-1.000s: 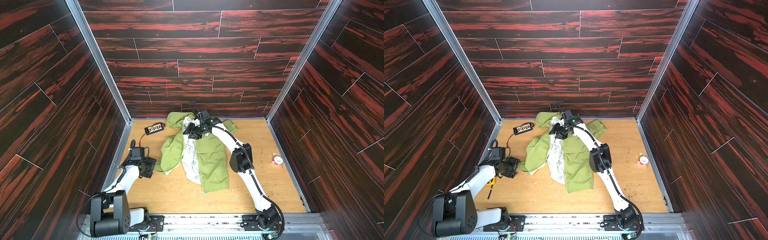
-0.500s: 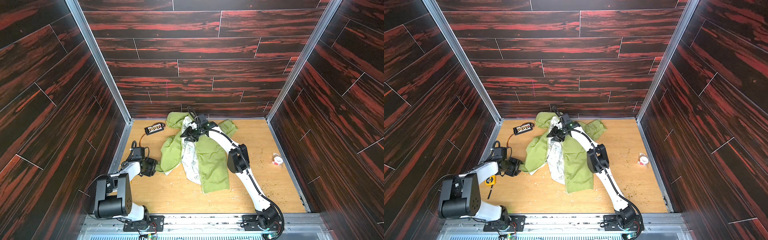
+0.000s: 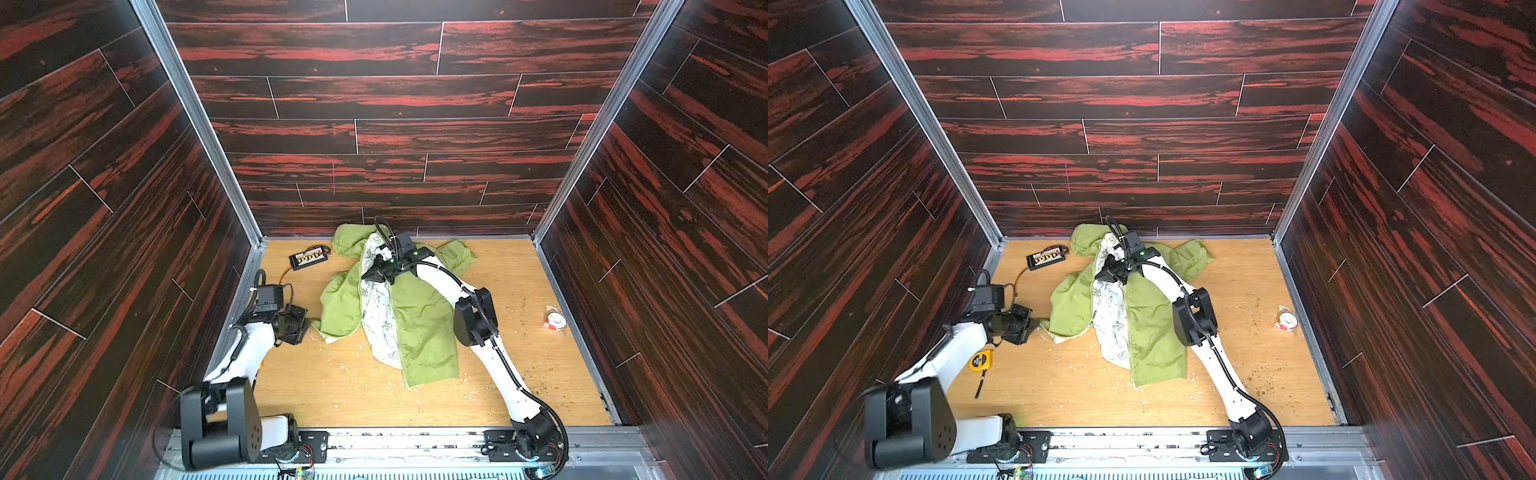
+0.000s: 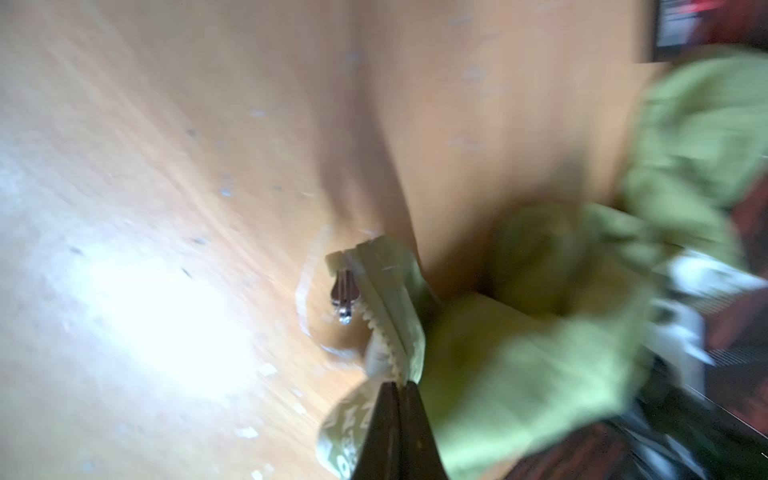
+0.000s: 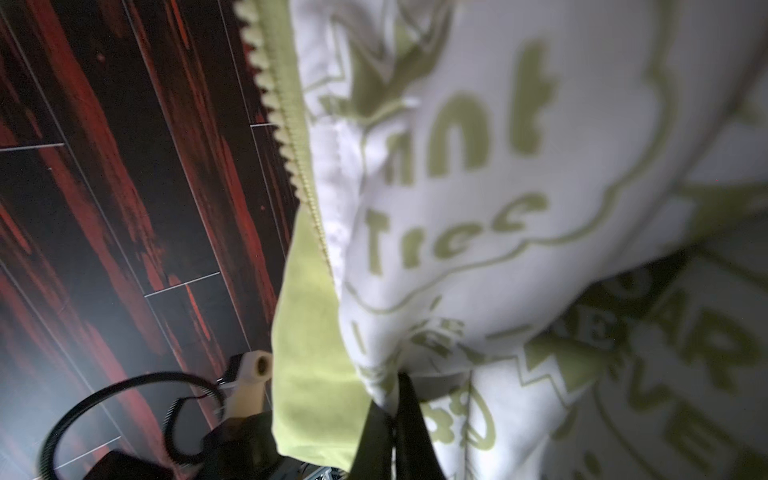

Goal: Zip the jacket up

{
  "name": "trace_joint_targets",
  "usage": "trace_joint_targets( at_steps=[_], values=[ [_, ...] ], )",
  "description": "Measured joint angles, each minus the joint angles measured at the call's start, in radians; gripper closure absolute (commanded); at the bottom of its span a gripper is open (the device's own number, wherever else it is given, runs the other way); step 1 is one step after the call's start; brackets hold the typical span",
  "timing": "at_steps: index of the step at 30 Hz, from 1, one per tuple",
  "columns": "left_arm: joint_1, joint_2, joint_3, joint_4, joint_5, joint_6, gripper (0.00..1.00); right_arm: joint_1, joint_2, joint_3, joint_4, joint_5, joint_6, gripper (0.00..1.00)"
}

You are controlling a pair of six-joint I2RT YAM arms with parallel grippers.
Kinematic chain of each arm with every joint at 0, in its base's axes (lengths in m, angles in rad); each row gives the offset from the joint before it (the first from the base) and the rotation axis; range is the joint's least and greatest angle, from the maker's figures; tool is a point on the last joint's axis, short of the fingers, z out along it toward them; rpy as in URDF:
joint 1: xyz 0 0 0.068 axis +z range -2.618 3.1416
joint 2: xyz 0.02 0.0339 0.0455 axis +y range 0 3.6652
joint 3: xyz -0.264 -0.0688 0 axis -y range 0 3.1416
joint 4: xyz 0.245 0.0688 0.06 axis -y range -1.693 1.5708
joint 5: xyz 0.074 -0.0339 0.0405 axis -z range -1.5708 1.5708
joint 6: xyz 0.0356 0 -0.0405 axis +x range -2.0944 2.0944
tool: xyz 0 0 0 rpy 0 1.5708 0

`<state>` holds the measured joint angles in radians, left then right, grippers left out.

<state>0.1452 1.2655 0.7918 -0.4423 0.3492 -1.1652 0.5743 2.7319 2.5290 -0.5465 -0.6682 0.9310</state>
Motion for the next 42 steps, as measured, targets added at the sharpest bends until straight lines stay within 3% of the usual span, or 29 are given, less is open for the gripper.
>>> trace_joint_targets(
  at_steps=[6, 10, 15, 20, 23, 25, 28, 30, 34, 42],
  values=[
    [-0.01, -0.201, -0.005, -0.107, 0.002, -0.072, 1.0, -0.027, -0.013, -0.028, 0.028, -0.063, 0.0, 1.0],
    [-0.066, -0.338, -0.023, -0.177, -0.018, -0.148, 1.0, -0.058, -0.068, -0.057, 0.031, -0.093, -0.007, 1.0],
    [-0.248, -0.431, -0.024, -0.232, -0.074, -0.262, 1.0, -0.112, -0.172, -0.092, 0.037, -0.115, -0.025, 1.0],
    [-0.472, -0.411, -0.008, -0.249, -0.135, -0.362, 1.0, -0.18, -0.241, -0.107, 0.024, -0.125, -0.056, 1.0],
    [-0.602, -0.327, 0.037, -0.23, -0.137, -0.396, 0.71, -0.217, -0.247, -0.107, -0.007, -0.129, -0.082, 1.0],
    [-0.686, -0.243, 0.078, -0.198, -0.105, -0.406, 0.53, -0.241, -0.246, -0.112, -0.05, -0.129, -0.106, 0.93],
    [-0.795, -0.085, 0.175, -0.151, -0.045, -0.399, 0.4, -0.264, -0.246, -0.112, -0.115, -0.126, -0.143, 0.79],
    [-0.842, 0.002, 0.251, -0.135, -0.005, -0.373, 0.38, -0.269, -0.246, -0.11, -0.16, -0.117, -0.173, 0.67],
    [-0.85, 0.055, 0.36, -0.117, 0.035, -0.3, 0.36, -0.266, -0.247, -0.122, -0.222, -0.082, -0.233, 0.45],
    [-0.665, 0.097, 0.483, -0.238, -0.051, -0.024, 0.34, -0.274, -0.303, -0.295, -0.299, 0.046, -0.284, 0.43]
  ],
)
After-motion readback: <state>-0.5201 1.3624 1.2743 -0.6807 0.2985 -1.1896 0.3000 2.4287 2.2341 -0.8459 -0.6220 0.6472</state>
